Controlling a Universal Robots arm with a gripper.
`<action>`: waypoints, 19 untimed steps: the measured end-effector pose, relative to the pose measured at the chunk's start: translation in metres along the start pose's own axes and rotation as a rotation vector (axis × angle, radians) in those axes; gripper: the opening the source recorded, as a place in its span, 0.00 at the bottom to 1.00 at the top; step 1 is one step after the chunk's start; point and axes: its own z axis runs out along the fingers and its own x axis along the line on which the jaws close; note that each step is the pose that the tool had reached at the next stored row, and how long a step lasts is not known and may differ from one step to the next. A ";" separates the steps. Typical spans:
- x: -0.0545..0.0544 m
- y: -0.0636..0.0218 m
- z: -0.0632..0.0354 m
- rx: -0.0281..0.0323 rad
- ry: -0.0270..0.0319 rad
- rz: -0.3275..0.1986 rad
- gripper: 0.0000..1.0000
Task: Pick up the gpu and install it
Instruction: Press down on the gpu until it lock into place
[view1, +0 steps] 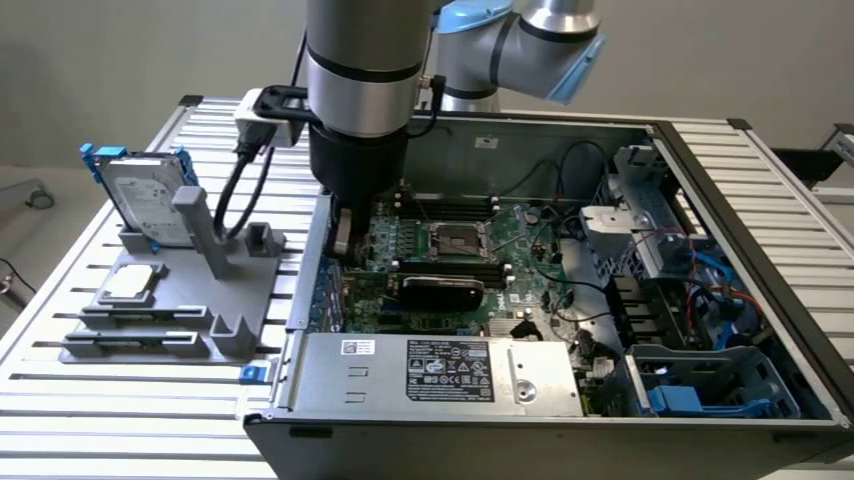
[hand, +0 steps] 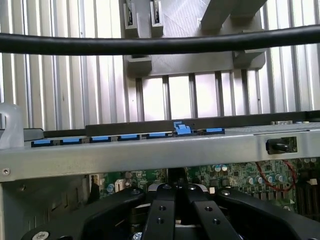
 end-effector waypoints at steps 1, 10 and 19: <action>0.000 -0.0002 0.0000 -0.0008 -0.0004 0.003 0.11; -0.002 -0.0022 -0.0002 -0.0026 -0.0026 0.022 0.11; -0.003 -0.0023 -0.0003 -0.0311 -0.0043 0.057 0.11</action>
